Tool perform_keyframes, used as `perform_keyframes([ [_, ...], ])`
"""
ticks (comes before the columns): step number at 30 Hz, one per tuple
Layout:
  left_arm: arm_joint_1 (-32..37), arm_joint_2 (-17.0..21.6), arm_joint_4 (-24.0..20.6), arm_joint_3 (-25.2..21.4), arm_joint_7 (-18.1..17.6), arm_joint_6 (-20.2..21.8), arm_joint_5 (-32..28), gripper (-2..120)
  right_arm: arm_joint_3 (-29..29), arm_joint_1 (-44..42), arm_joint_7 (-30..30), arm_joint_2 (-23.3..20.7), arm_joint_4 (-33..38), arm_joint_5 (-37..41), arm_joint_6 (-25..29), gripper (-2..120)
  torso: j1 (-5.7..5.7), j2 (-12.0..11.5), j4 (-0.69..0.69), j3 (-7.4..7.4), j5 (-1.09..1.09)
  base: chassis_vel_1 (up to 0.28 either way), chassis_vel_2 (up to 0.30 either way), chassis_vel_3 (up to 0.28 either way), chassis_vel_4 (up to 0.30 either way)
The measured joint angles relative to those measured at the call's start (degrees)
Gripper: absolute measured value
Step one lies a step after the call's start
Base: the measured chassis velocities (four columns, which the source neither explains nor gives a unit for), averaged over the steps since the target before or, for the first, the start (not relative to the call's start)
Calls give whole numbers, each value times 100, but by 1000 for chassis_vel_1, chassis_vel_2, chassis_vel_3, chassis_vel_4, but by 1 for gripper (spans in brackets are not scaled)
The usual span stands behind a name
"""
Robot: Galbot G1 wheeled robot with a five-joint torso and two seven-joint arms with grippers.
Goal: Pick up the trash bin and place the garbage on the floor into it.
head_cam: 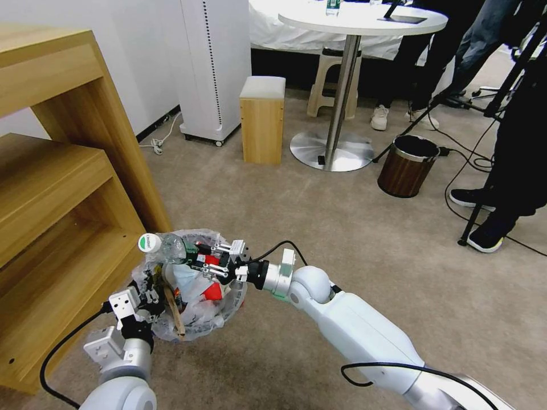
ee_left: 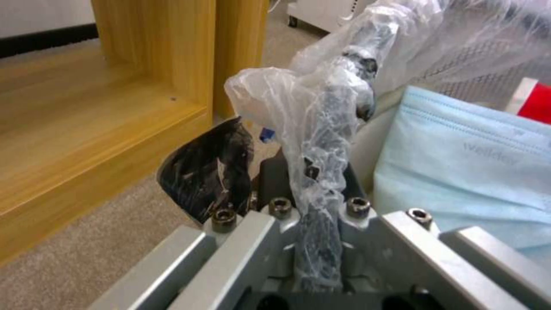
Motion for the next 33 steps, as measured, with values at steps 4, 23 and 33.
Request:
perform_keyframes([
  [4, 16, -9, -27, 11, 2, 0, 22, 1, 51, -2, 17, -53, 11, -35, -79, 52, 0, 0, 0, 0, 0, 0, 0, 0, 0],
  [23, 49, 47, -83, -47, 9, 2, 17, 1, 330, -43, 92, -242, 232, -124, -203, 100, 0, 0, 0, 0, 0, 0, 0, 0, 0],
  [33, -48, 159, 53, -234, 21, 41, -125, 1, 692, -137, 32, -509, 616, 183, 15, 100, 0, 0, 0, 0, 1, 0, 0, 0, 0],
])
